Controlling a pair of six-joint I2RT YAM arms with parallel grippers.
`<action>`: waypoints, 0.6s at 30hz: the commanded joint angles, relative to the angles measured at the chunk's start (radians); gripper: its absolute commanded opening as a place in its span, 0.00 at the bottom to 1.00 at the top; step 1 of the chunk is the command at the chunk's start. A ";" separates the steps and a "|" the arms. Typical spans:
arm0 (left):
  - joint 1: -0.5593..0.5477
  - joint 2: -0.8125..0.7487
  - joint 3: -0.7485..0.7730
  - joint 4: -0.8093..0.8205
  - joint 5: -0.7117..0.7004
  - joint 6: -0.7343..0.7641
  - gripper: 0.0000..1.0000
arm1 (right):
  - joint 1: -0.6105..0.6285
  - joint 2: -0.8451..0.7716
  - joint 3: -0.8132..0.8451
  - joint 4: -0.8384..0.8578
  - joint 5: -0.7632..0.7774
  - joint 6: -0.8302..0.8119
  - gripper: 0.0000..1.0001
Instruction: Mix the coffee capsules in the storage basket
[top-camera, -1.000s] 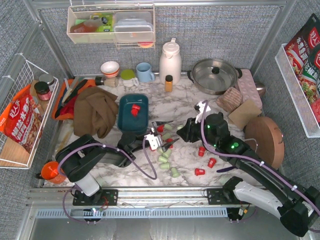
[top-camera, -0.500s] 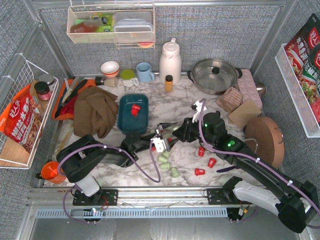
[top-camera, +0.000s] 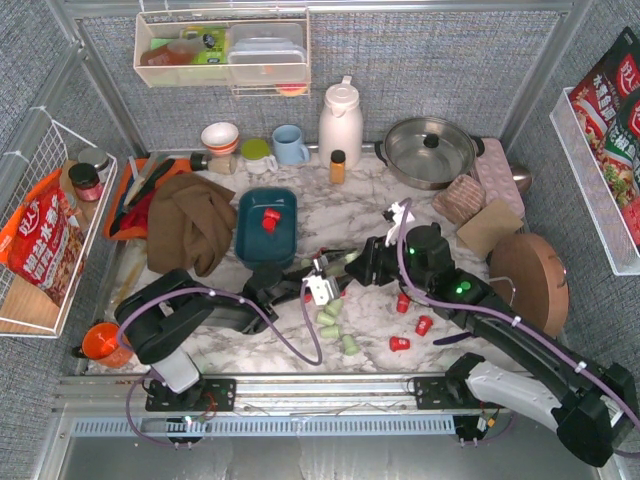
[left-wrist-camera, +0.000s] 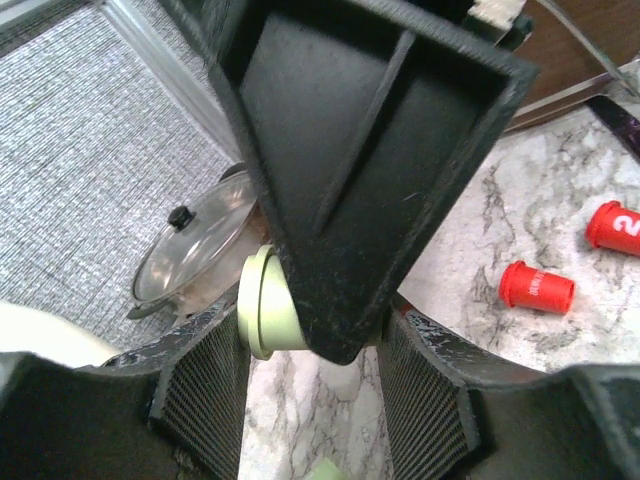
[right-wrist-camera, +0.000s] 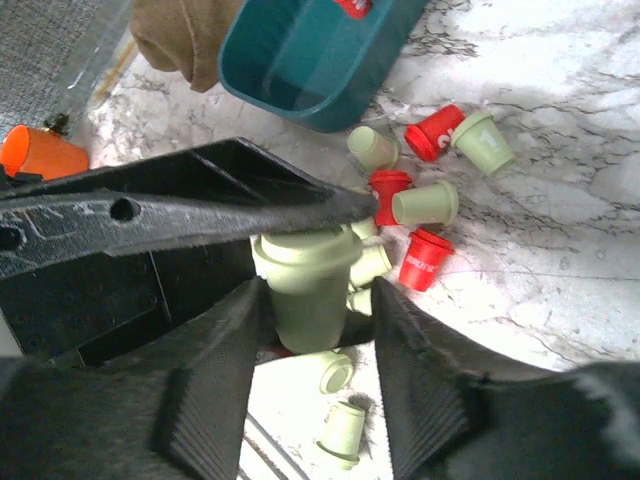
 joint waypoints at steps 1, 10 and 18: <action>0.001 0.023 -0.013 0.122 -0.050 -0.032 0.45 | 0.000 -0.023 0.014 -0.050 0.055 -0.026 0.55; 0.078 0.075 -0.056 0.253 -0.264 -0.279 0.40 | -0.007 -0.137 0.022 -0.176 0.260 -0.084 0.59; 0.256 -0.002 -0.076 0.139 -0.487 -0.669 0.38 | -0.006 -0.086 -0.054 -0.141 0.334 -0.082 0.58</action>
